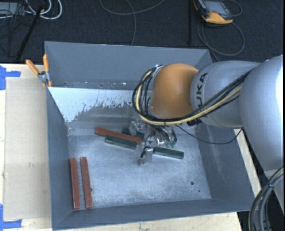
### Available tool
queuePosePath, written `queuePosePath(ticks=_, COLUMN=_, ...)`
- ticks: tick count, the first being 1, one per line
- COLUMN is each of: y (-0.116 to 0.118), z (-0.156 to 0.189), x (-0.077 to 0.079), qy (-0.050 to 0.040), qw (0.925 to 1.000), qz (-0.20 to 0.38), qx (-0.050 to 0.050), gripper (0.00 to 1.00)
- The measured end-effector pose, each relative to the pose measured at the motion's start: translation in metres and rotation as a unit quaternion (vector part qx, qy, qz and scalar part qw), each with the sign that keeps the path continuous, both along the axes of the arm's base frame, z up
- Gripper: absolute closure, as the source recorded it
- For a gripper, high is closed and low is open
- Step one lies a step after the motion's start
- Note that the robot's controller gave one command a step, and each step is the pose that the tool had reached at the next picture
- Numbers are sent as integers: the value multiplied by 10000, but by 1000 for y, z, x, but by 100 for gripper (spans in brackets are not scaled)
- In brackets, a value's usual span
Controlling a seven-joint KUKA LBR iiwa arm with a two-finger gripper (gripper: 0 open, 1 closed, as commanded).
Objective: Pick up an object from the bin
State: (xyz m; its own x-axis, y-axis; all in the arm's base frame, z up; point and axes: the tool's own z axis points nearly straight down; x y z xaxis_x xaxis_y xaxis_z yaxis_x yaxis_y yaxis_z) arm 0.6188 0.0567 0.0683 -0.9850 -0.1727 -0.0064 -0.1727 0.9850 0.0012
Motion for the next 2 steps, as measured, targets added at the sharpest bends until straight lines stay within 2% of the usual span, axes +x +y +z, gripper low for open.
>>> queuePosePath(ticks=1, y=-9, z=87, x=-50, qy=15, qw=9865, qz=1635, qx=-17, gripper=0)
queuePosePath(ticks=2, y=-45, z=3, x=-8, qy=28, qw=9702, qz=2423, qx=-13, gripper=0)
